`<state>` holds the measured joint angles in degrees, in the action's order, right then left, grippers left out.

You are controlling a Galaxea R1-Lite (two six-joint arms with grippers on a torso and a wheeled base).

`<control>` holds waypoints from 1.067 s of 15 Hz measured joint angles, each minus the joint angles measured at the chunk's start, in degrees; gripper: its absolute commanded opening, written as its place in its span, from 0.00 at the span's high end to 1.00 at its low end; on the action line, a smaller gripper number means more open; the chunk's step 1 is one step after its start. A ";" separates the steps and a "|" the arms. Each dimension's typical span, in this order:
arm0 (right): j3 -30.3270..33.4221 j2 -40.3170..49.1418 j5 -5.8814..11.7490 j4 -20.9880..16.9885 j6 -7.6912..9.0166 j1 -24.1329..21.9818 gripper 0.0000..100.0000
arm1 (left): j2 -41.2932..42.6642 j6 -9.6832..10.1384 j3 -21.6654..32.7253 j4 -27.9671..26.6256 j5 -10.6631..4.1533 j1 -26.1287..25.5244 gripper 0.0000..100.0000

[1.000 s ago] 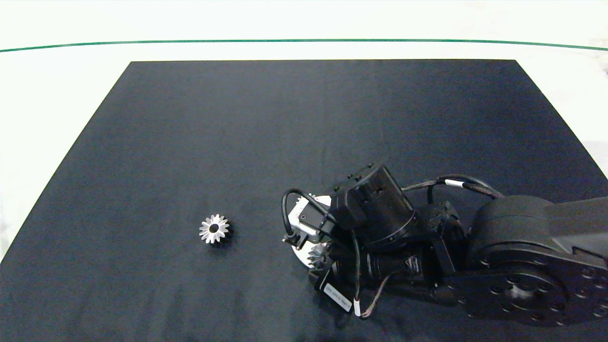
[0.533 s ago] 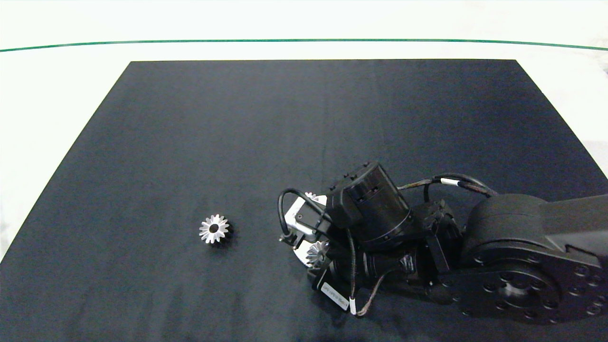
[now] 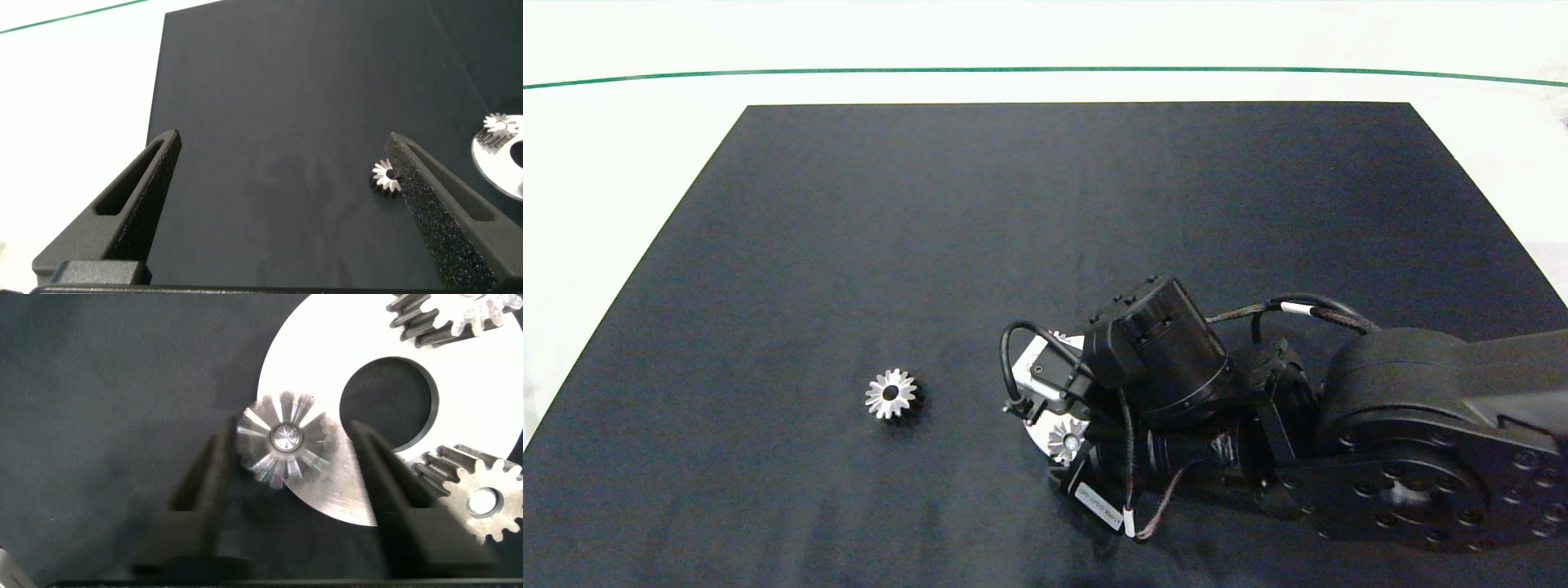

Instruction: Remove an incorrectly installed larger gear and replace it with the correct smaller gear

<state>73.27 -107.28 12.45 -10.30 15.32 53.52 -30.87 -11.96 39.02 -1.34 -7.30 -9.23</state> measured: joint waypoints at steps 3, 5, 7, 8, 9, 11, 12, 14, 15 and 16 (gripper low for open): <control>0.29 0.04 -0.02 0.00 0.02 0.00 0.00 | -0.02 -0.02 0.00 0.00 0.00 0.00 0.00; 0.49 0.35 -0.05 -0.02 -0.02 0.04 0.00 | 0.00 0.00 0.02 0.02 0.00 0.02 0.00; 0.85 1.18 -0.11 0.07 -0.26 -0.05 0.00 | 0.06 -0.02 0.11 0.00 0.00 0.11 0.00; 0.93 2.10 -0.13 0.30 -0.39 -0.05 0.00 | 0.09 -0.02 0.33 0.02 -0.02 0.13 0.00; 0.99 3.25 -0.18 0.55 -0.50 0.06 0.00 | 0.09 0.00 0.56 0.02 -0.02 0.16 0.00; 1.07 6.69 1.44 0.83 -2.12 0.95 0.00 | 0.11 0.00 0.89 0.02 0.00 0.35 0.00; 1.10 8.61 3.17 0.94 -3.56 1.69 0.00 | 0.11 -0.02 1.00 0.02 0.00 0.50 0.00; 1.10 13.26 7.61 0.91 -5.46 2.63 0.00 | 0.20 -0.02 1.11 0.02 -0.16 0.74 0.00; 0.93 15.93 9.48 0.90 -5.88 2.62 0.00 | 0.26 0.02 1.11 0.02 -0.27 0.88 0.00; 0.72 18.33 10.62 0.83 -6.07 1.91 0.00 | 0.30 0.09 1.13 0.02 -0.33 1.00 0.00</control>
<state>73.98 -88.94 23.06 -9.47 9.25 55.43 -30.56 -11.87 40.16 -1.32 -7.63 -8.23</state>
